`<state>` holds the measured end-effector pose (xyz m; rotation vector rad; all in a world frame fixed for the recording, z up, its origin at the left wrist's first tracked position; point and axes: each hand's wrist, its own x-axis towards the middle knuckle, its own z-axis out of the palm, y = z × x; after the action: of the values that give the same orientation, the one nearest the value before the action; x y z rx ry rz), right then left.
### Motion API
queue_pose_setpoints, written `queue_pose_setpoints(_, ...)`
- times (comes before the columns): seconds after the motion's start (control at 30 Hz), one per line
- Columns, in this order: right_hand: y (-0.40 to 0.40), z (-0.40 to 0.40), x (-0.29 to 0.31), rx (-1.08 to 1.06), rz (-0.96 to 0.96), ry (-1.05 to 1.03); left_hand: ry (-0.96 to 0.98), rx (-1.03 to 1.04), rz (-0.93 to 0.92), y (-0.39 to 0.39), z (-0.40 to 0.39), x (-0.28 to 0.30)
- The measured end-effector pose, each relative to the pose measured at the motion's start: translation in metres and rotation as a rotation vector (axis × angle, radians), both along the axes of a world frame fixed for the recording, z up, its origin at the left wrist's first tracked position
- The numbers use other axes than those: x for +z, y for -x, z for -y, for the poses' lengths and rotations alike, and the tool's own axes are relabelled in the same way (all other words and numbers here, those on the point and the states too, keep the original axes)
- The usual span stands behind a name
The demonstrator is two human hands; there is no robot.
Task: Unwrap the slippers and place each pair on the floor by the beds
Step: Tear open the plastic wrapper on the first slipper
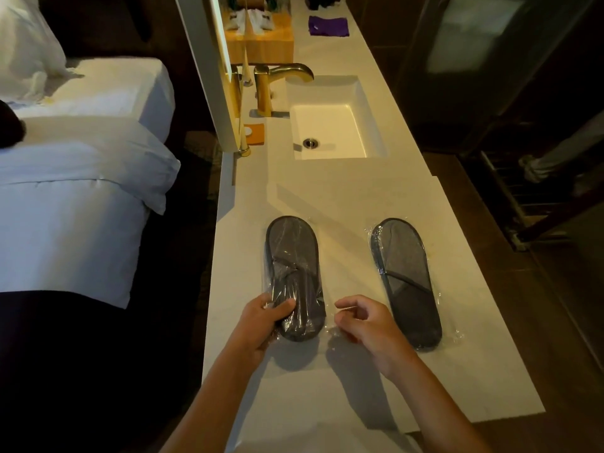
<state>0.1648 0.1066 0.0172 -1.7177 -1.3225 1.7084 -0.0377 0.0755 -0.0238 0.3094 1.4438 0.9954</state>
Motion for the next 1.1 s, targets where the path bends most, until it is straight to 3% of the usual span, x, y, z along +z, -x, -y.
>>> queue_pose_setpoints(0.63, 0.006, -0.012, 0.011, -0.001, 0.101, -0.405, -0.088, 0.183, -0.022, -0.005, -0.016, 0.027)
queue_pose_setpoints(0.87, -0.005, -0.013, 0.011, 0.125, -0.011, -0.55, -0.069, 0.292, 0.022, -0.001, -0.023, 0.034)
queue_pose_setpoints(1.1, -0.001, -0.02, 0.025, 0.227, 0.135, -0.716, -0.14, 0.227, -0.057, -0.006, -0.025, 0.037)
